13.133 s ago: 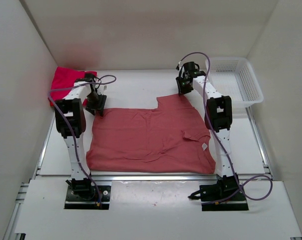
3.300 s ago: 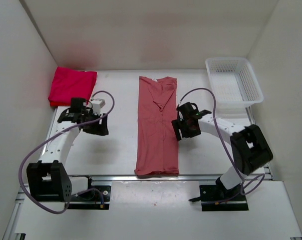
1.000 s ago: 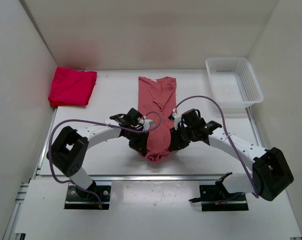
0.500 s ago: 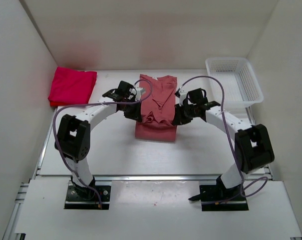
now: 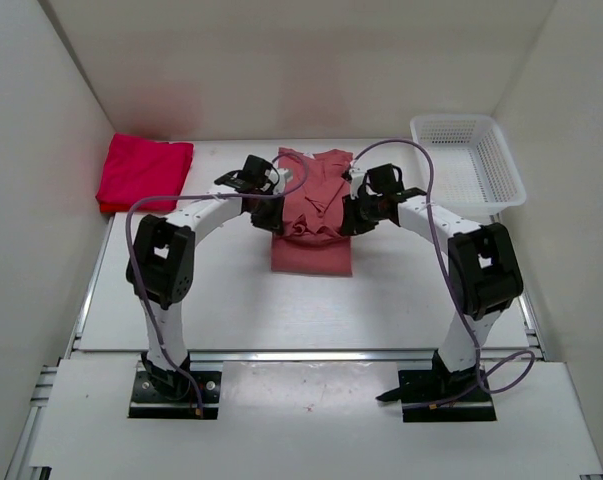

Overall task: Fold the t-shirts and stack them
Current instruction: Fold the folded rectangular tshirt in 1/3 of the way

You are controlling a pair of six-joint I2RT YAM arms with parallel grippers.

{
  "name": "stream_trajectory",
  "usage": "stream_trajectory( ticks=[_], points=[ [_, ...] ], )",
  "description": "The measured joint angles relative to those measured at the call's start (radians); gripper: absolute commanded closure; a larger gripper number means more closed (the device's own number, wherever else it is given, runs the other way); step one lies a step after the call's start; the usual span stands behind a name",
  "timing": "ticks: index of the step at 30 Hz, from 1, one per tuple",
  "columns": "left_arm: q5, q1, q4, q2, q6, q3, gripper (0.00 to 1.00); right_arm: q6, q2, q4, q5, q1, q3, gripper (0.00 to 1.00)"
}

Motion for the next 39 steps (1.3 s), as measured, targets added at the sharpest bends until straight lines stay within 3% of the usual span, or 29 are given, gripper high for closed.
stream_trajectory(
  ticks=[1, 3, 4, 6, 8, 11, 13, 17, 22, 27, 29, 34, 39],
  points=[
    [-0.006, -0.002, 0.001, 0.013, 0.003, 0.017, 0.89, -0.003, 0.012, -0.003, 0.009, -0.002, 0.008, 0.92],
    [-0.022, -0.005, 0.005, 0.036, 0.011, 0.046, 0.71, -0.003, 0.043, -0.006, 0.037, -0.010, 0.039, 0.64],
    [-0.033, -0.007, 0.008, 0.047, 0.013, 0.058, 0.53, -0.007, 0.060, -0.010, 0.057, -0.014, 0.061, 0.51],
    [-0.052, -0.007, 0.015, 0.059, 0.027, 0.071, 0.21, -0.019, 0.094, -0.013, 0.103, -0.024, 0.117, 0.43],
    [-0.068, -0.006, 0.016, 0.063, 0.027, 0.075, 0.02, -0.039, 0.131, -0.030, 0.146, -0.027, 0.198, 0.42],
    [-0.101, 0.006, 0.011, 0.061, 0.033, 0.077, 0.01, -0.081, 0.164, -0.043, 0.200, -0.028, 0.327, 0.55],
    [-0.128, 0.023, 0.003, 0.055, 0.039, 0.083, 0.01, -0.111, 0.159, -0.042, 0.216, -0.018, 0.381, 0.78],
    [-0.158, 0.078, -0.007, 0.005, 0.049, 0.084, 0.01, -0.146, 0.078, -0.031, 0.200, 0.034, 0.343, 1.00],
    [-0.159, 0.166, -0.003, -0.093, 0.047, 0.046, 0.02, -0.122, -0.006, -0.059, 0.124, 0.122, 0.204, 1.00],
    [-0.151, 0.240, -0.004, -0.139, 0.047, -0.022, 0.02, -0.098, 0.048, -0.074, 0.084, 0.206, 0.179, 1.00],
    [-0.145, 0.246, -0.009, -0.140, 0.044, -0.048, 0.09, -0.091, 0.079, -0.068, 0.084, 0.227, 0.180, 1.00],
    [-0.096, 0.214, -0.022, -0.163, 0.035, -0.107, 0.11, -0.084, 0.220, -0.068, 0.119, 0.230, 0.259, 1.00],
    [-0.028, 0.095, -0.031, -0.257, 0.011, -0.263, 0.10, -0.091, 0.330, -0.068, 0.181, 0.202, 0.350, 1.00]
  ],
)
